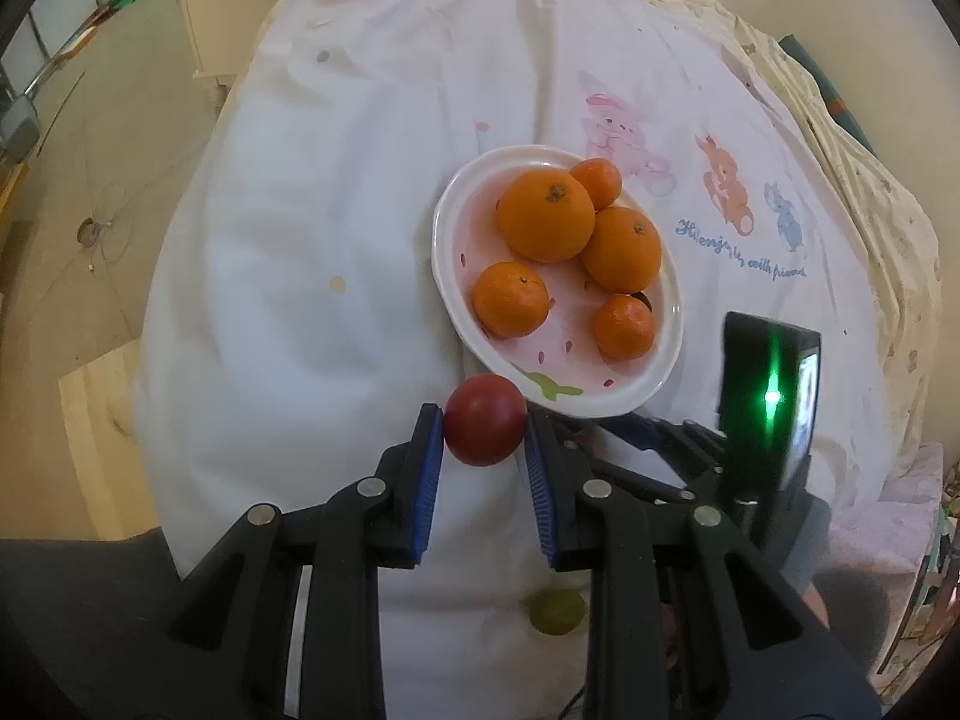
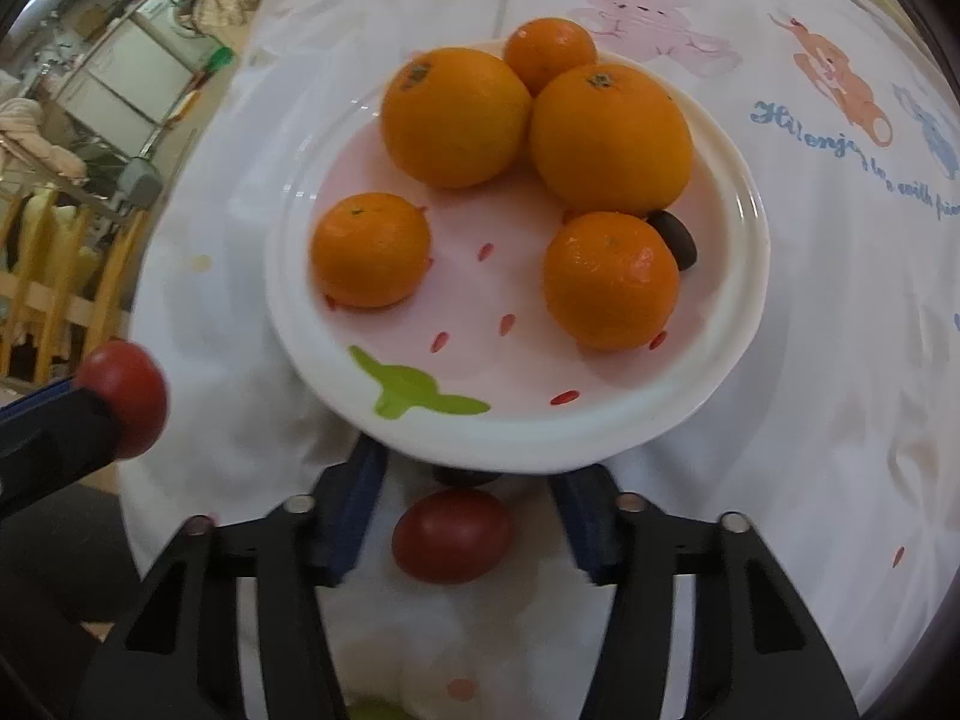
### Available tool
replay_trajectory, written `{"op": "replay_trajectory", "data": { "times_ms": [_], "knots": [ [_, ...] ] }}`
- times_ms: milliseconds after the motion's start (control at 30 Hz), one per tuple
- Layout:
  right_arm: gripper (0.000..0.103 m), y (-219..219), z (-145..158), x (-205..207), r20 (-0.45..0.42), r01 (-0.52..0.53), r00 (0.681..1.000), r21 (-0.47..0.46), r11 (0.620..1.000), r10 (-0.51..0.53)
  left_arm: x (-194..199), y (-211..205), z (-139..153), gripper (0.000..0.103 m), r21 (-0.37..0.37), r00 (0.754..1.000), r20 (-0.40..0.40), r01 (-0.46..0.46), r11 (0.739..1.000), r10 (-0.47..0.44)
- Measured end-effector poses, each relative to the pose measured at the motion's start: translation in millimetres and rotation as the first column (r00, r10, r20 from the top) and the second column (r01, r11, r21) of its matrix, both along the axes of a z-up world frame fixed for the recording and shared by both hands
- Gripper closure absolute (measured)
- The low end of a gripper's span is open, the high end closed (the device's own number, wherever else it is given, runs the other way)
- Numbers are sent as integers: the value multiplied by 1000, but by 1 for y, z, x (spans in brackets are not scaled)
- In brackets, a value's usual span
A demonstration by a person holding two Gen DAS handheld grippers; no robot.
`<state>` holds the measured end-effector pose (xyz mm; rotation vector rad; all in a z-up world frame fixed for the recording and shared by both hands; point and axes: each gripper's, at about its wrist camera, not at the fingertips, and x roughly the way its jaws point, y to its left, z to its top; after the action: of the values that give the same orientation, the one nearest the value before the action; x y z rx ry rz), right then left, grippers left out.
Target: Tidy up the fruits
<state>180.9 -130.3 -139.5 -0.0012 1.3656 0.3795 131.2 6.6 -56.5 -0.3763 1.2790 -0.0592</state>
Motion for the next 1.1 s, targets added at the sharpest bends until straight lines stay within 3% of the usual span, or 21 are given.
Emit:
{"op": "replay_trajectory", "data": {
  "times_ms": [33,100,533,833,1100],
  "knots": [
    [71,1,-1,0,5,-3,1000,-27,1000,4,1,0,0,79,0,1000,0,-2,1000,2],
    [79,0,0,-1,2,-16,1000,-13,1000,16,1,0,0,79,4,1000,1,-4,1000,4],
    [80,-33,30,-20,10,-10,1000,95,995,9,4,0,-2,79,38,1000,16,-8,999,8],
    [80,-68,75,-42,73,13,997,187,982,-27,4,0,-1,79,70,999,33,-10,997,8],
    [80,-94,99,-37,126,61,988,218,974,-90,6,1,-2,79,107,998,54,-19,994,14]
  ]
}}
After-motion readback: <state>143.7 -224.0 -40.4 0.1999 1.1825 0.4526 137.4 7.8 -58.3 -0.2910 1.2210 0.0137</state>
